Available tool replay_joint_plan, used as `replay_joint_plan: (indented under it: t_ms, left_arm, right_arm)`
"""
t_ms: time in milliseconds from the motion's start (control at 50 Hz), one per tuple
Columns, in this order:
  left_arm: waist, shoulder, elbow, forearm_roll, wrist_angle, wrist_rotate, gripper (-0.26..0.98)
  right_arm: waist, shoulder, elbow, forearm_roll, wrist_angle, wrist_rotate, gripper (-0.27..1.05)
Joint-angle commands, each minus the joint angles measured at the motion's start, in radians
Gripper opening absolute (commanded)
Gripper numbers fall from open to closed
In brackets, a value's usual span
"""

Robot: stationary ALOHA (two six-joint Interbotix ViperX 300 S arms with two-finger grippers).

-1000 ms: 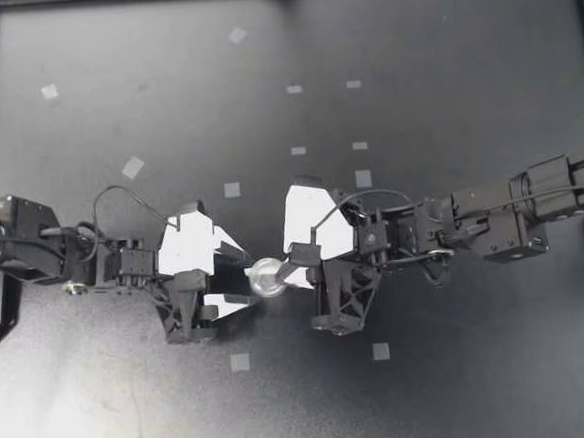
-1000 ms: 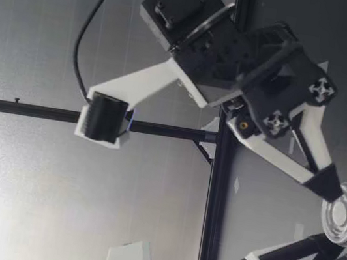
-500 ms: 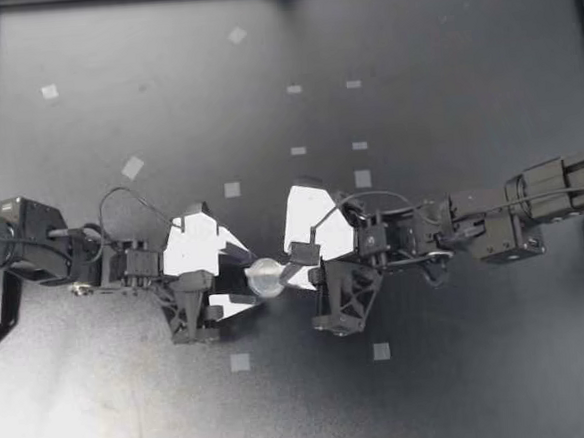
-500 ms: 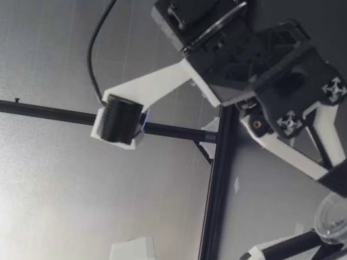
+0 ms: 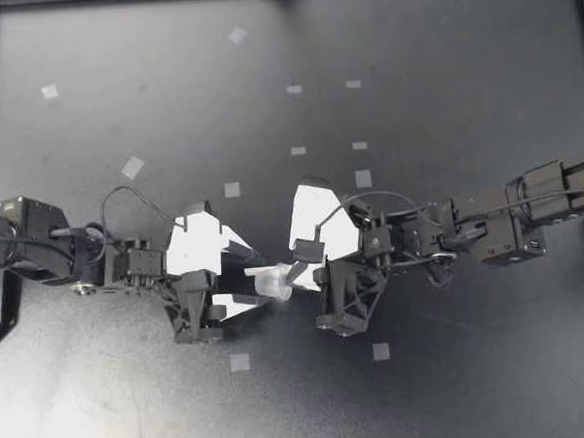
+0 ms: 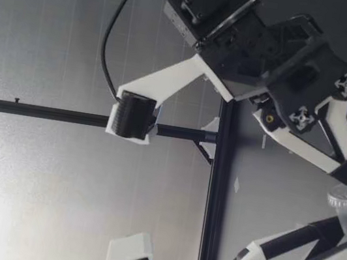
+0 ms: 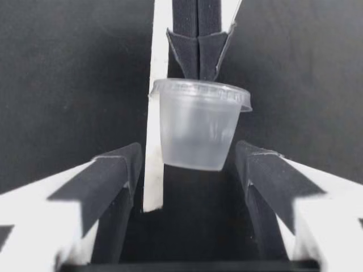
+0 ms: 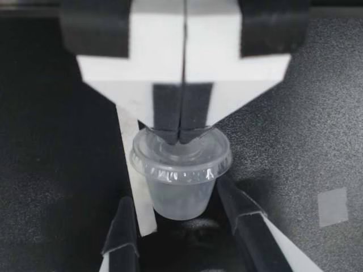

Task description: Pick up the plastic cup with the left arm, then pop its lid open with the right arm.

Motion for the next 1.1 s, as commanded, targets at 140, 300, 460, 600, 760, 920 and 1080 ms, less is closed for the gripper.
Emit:
replay_joint_plan:
  t_ms: [140,300,460,600,760,920,1080]
  left_arm:
    - [0.0,-0.014,-0.032,0.003,0.026,0.009,0.61]
    - [-0.002,-0.012,-0.038,0.003,0.049,0.009,0.53]
    - [0.0,-0.012,-0.038,0.003,0.06,0.006,0.32]
    - [-0.002,-0.018,-0.037,0.003,0.061,0.005,0.15]
    - [-0.002,-0.101,-0.006,0.003,-0.023,0.015,0.09]
    - [0.0,-0.239,0.084,-0.009,-0.311,0.061,0.09]
    - [-0.002,-0.313,0.201,-0.071,-0.669,0.135,0.09]
  right_arm:
    - [0.005,-0.012,-0.014,-0.002,-0.011,0.003,-0.08]
    - [0.003,-0.015,-0.015,0.0,-0.011,0.002,-0.08]
    - [0.003,-0.028,-0.014,0.0,-0.012,0.006,-0.08]
    - [0.005,-0.066,-0.006,0.003,0.002,0.025,-0.07]
    - [0.005,-0.221,0.069,0.018,-0.011,0.169,0.13]
    - [0.005,-0.385,0.216,0.029,-0.176,0.448,0.51]
    - [0.005,-0.38,0.373,0.029,-0.698,0.788,0.68]
